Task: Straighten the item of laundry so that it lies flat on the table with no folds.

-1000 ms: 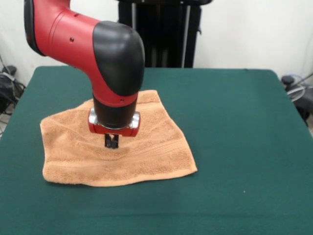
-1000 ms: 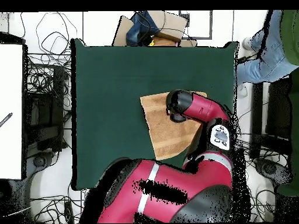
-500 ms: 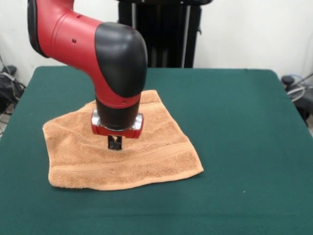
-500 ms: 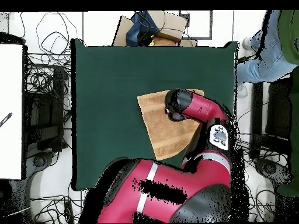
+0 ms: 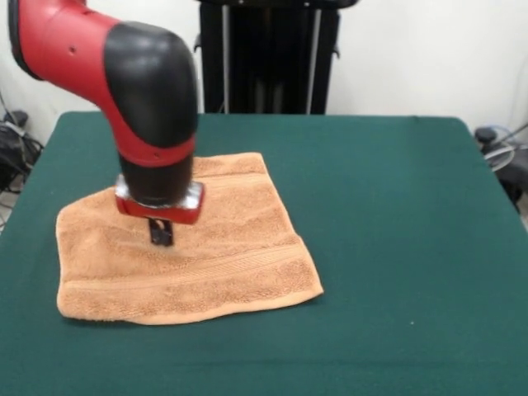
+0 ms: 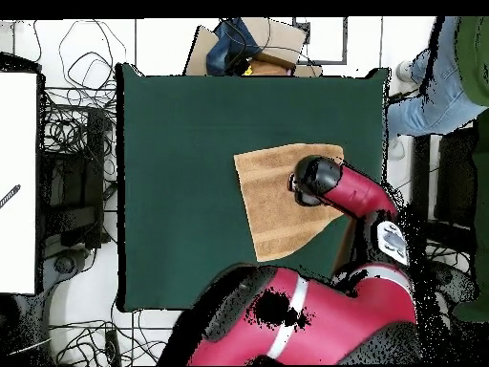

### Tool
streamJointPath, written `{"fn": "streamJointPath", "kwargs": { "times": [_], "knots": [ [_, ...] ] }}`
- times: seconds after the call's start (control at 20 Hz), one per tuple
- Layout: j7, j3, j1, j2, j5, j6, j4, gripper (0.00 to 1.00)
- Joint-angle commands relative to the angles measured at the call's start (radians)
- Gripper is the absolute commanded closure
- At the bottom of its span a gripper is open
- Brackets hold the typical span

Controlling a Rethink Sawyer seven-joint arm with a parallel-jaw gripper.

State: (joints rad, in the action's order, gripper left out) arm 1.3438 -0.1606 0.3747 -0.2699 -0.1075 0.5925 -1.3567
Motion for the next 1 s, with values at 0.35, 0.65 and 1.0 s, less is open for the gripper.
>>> {"fn": "streamJointPath", "kwargs": {
  "times": [0.35,0.65,1.0],
  "knots": [
    [0.041,0.133,0.143,-0.098,0.135,-0.198,-0.285,1.0],
    [0.029,0.146,0.153,-0.086,0.162,-0.175,-0.245,1.0],
    [0.023,0.153,0.125,-0.061,0.191,-0.147,-0.17,1.0]
  ]
}}
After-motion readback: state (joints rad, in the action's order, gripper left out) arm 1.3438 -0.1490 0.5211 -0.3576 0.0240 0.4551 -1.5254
